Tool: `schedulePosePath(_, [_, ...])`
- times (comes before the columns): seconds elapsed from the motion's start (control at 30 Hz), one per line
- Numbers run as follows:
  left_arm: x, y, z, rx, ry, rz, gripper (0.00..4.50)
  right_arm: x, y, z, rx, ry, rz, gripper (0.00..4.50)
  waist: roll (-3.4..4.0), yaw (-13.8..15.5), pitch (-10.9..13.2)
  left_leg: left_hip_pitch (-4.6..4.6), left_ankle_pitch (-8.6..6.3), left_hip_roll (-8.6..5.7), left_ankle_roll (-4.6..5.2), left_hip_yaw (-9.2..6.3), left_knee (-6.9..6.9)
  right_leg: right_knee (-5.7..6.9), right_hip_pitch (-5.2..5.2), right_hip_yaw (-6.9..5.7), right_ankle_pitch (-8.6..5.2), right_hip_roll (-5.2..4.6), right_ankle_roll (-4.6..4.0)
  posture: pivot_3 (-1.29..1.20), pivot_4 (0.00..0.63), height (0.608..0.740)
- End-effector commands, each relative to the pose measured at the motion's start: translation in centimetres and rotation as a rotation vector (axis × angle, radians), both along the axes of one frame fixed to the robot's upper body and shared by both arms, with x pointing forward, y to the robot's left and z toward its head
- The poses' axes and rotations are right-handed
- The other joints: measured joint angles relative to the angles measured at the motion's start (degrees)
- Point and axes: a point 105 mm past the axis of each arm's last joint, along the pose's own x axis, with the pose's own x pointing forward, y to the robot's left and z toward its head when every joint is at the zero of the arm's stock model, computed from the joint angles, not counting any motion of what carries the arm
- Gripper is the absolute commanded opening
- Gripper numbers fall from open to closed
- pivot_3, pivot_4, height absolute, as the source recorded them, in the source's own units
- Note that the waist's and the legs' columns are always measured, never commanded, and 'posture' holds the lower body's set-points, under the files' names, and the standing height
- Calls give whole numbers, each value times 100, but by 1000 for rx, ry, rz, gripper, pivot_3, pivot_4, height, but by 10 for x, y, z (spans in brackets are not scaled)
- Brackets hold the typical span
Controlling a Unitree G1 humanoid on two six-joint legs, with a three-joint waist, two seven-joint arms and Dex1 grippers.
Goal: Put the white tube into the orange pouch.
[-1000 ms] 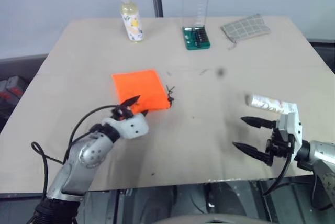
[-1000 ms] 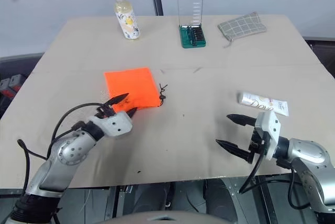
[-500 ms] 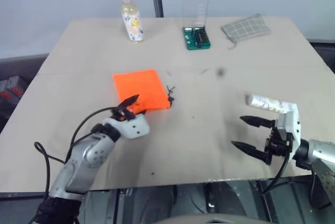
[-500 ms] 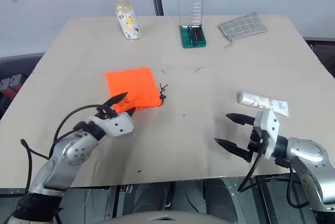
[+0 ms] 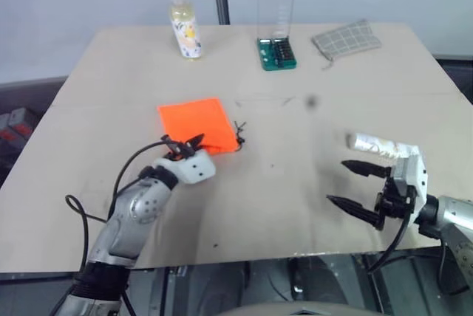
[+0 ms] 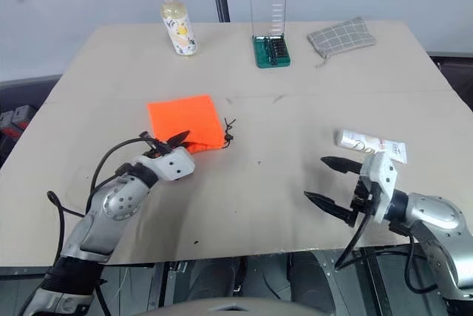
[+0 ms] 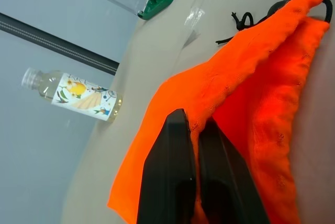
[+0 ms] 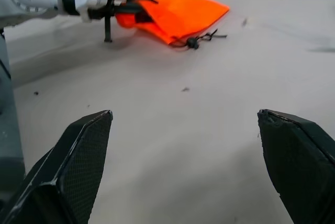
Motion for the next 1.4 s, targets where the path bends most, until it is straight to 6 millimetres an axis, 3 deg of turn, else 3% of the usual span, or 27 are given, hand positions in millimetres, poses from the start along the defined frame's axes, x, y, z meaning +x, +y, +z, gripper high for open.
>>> schedulePosePath(0.03, [4, -1, 10, -45, -14, -2, 54, 18, -27, 4, -168, -85, -121, 4500, -1, 0, -1, 0, 0, 0, 0, 1, 0, 1, 0, 2, 0, 0, 0, 0, 150, 740])
schedulePosePath(0.1, [3, -3, 13, -67, -10, -14, 54, 31, -45, -4, -299, -105, -212, 4500, -2, 0, -2, 0, 0, -2, 0, 6, 3, 1, 1, 2, 0, -1, 0, 0, 150, 740])
schedulePosePath(0.27, [1, -11, 19, -106, 7, -41, 54, 54, -80, -1, -521, -142, -342, 4500, 0, -1, -2, -2, 1, -4, -1, 15, 2, 1, -1, -1, 1, -2, -1, 0, 150, 740])
schedulePosePath(0.5, [-1, -15, 19, -111, 28, -51, 54, 90, -118, 0, -695, -90, -471, 4500, 0, -23, -2, 2, 1, -4, -1, 23, 3, 1, 1, 3, 1, 0, -1, 0, 150, 740])
schedulePosePath(0.67, [-2, -17, 19, -110, 34, -57, 54, 101, -134, -16, -631, 174, -467, 4500, 0, -14, -2, -4, 1, -5, 0, 23, 2, -1, -1, 3, 2, -2, -4, 0, 150, 740])
schedulePosePath(0.83, [-5, -13, 18, -110, 37, -40, 54, 108, -145, -29, -594, 315, -437, 4500, 1, -16, -2, -3, 1, -8, 0, 23, 2, -2, 1, 3, 2, -6, -4, 0, 150, 740])
schedulePosePath(1.0, [-8, -10, 18, -112, 39, -24, 54, 108, -143, -37, -520, 387, -397, 4500, -2, -9, -3, -3, 1, -8, 0, 21, 2, -2, 2, 2, 3, -7, -5, 0, 150, 740])
schedulePosePath(1.27, [-8, -10, 20, -178, 67, -16, 0, 100, -130, -35, -500, 363, -318, 883, -9, -15, -10, 2, 1, -5, 0, 18, 2, 0, 5, 1, 3, -5, -5, 0, 150, 740])
schedulePosePath(1.37, [-8, -17, 22, -236, 97, -37, 0, 97, -113, -24, -474, 315, -258, 883, -9, -27, -12, 3, 1, -4, 0, 15, 2, 0, 6, 2, 3, -5, -5, 0, 150, 740])
schedulePosePath(1.4, [-7, -21, 24, -282, 112, -47, 0, 94, -96, -17, -454, 292, -206, 883, -5, -33, -11, 3, 1, -3, 0, 14, 2, 0, 5, 3, 3, -5, -5, 0, 150, 740])
